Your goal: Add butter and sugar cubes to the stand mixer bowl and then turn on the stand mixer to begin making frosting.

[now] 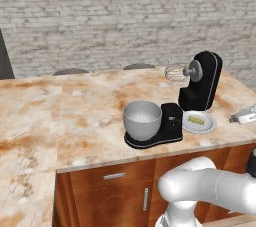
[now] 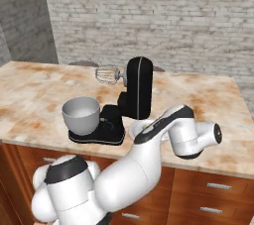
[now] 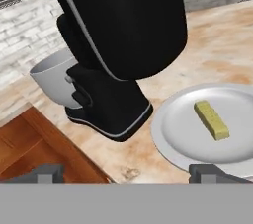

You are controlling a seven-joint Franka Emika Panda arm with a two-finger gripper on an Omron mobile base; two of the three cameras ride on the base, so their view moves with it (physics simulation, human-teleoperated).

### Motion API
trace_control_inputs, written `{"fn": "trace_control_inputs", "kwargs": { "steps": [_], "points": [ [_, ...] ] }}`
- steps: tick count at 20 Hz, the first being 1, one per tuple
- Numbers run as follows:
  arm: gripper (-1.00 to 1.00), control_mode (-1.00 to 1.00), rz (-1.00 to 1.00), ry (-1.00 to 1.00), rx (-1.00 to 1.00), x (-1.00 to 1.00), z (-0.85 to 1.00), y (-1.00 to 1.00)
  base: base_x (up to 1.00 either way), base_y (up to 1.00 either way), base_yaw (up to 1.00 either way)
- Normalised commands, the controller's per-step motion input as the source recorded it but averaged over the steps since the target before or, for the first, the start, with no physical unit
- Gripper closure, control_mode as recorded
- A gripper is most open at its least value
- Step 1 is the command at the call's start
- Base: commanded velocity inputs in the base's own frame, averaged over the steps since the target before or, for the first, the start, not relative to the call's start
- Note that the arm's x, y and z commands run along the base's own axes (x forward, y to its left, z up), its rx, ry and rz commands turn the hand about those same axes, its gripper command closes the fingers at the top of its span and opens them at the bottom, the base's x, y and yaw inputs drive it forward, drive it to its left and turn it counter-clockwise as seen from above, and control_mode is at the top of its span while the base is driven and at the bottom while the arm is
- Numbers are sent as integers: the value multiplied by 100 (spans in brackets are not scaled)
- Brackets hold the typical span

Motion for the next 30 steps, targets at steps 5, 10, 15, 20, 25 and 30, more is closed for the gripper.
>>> {"fn": "trace_control_inputs", "kwargs": {
  "steps": [5,10,15,20,25,30],
  "points": [
    [-100,-100,4,-6,0,33,-28,-4,0,0,0],
    [-100,-100,26,-18,0,24,-28,-11,0,0,0],
    [-100,-100,27,-13,0,27,-34,-4,0,0,0],
    [-100,-100,11,-5,0,49,-4,0,0,0,0],
    [-100,-100,0,-1,0,41,-1,0,0,0,0],
    [-100,-100,-2,0,0,29,-12,0,0,0,0]
  ]
}}
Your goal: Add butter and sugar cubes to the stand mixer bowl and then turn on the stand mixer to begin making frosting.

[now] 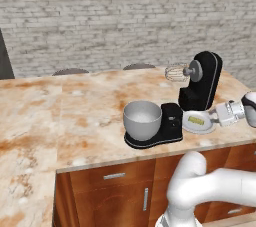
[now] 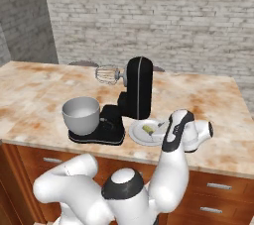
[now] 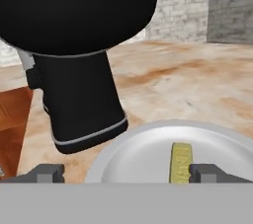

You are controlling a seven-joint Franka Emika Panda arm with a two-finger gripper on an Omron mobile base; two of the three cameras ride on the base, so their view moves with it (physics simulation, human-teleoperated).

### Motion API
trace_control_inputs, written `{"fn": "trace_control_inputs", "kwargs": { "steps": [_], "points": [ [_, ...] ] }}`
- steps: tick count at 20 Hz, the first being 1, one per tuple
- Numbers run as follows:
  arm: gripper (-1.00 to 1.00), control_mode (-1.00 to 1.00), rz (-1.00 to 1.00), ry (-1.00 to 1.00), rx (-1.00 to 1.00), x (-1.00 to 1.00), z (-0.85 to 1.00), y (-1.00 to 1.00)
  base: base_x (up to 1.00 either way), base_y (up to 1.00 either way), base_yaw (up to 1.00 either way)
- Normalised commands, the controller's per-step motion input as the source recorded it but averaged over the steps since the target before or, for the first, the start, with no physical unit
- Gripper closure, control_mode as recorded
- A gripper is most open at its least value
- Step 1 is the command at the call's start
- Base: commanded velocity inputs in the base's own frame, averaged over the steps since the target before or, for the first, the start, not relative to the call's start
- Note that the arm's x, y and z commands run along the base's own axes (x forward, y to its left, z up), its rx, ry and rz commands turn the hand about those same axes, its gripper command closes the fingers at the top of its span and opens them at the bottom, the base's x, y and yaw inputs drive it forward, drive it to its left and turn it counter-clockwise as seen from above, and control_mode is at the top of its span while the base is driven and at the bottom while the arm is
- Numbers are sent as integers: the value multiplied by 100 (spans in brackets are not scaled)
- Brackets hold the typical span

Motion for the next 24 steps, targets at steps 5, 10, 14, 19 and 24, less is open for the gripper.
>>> {"fn": "trace_control_inputs", "kwargs": {
  "steps": [5,10,14,19,24],
  "points": [
    [-100,-100,-6,0,0,14,-19,1,0,0,0],
    [-100,-100,-11,0,0,8,-23,10,0,0,0],
    [-100,-100,-7,0,0,18,-12,12,0,0,0],
    [-100,-100,-4,0,0,9,-14,12,0,0,0],
    [-100,-100,-2,0,0,18,-20,2,0,0,0]
  ]
}}
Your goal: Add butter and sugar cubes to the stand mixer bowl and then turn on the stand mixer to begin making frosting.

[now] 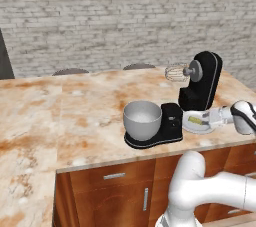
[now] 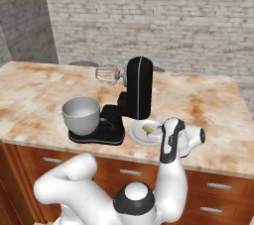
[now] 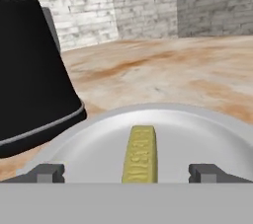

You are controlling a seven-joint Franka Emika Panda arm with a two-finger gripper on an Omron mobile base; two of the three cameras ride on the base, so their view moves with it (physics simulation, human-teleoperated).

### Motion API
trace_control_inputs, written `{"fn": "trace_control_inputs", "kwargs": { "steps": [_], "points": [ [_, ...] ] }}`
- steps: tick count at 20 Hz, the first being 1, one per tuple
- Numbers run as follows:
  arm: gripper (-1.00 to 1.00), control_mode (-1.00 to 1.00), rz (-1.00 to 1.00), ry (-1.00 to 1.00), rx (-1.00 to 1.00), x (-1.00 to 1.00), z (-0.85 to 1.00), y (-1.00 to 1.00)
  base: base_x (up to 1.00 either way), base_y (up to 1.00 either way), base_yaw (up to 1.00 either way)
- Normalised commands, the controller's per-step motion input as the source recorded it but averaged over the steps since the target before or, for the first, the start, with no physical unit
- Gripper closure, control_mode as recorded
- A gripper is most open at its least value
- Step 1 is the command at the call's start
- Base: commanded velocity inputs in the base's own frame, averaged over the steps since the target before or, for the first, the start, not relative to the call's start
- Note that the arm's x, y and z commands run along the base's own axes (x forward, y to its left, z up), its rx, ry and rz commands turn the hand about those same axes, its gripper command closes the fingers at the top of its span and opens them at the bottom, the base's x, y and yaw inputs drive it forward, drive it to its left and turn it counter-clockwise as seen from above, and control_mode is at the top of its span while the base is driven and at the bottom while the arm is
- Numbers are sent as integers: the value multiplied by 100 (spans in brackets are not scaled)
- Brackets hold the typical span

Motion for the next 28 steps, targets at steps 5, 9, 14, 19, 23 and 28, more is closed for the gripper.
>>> {"fn": "trace_control_inputs", "kwargs": {
  "steps": [5,9,14,19,23,28],
  "points": [
    [-100,-100,0,0,0,28,-20,0,0,0,0],
    [-100,-100,0,0,0,32,-22,0,0,0,0],
    [-100,-100,0,0,0,14,-26,0,0,0,0],
    [100,-100,0,0,-3,0,-35,0,0,0,0],
    [100,-100,0,0,-5,-4,-29,-5,0,0,0],
    [100,-100,-1,-8,-5,-24,-3,-24,0,0,0]
  ]
}}
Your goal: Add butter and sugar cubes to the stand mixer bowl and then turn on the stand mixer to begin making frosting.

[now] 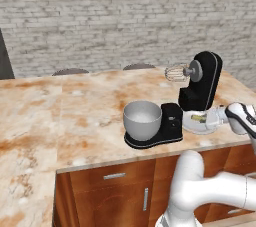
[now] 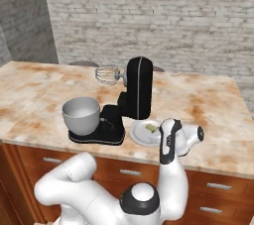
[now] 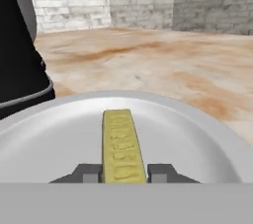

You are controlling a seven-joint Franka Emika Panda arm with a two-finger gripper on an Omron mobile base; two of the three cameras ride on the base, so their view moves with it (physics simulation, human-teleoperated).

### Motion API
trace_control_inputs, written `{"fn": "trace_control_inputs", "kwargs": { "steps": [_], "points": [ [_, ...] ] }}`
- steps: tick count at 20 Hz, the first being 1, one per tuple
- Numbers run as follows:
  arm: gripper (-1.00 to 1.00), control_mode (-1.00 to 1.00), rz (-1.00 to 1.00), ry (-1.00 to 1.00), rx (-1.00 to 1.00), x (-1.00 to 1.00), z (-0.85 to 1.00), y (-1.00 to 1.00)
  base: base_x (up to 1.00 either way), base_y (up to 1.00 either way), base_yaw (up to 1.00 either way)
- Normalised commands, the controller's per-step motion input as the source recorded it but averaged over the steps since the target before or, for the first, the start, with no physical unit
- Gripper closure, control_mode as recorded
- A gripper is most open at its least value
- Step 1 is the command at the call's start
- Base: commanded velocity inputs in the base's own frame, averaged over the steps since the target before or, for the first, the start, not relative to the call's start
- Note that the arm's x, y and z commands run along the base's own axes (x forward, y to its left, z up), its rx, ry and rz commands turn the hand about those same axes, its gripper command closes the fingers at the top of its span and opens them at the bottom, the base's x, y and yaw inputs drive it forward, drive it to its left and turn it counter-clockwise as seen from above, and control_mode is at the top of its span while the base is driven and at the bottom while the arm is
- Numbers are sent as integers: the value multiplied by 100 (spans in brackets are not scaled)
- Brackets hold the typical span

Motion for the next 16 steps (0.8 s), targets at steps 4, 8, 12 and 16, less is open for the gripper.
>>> {"fn": "trace_control_inputs", "kwargs": {
  "steps": [4,8,12,16],
  "points": [
    [100,-100,-3,-10,-1,-36,37,-38,0,0,0],
    [100,-100,-3,-15,0,-63,79,-57,0,0,0],
    [100,-100,-8,-5,-5,-75,83,-51,0,0,0],
    [100,-100,-9,-1,-8,-99,81,-50,0,0,0]
  ]
}}
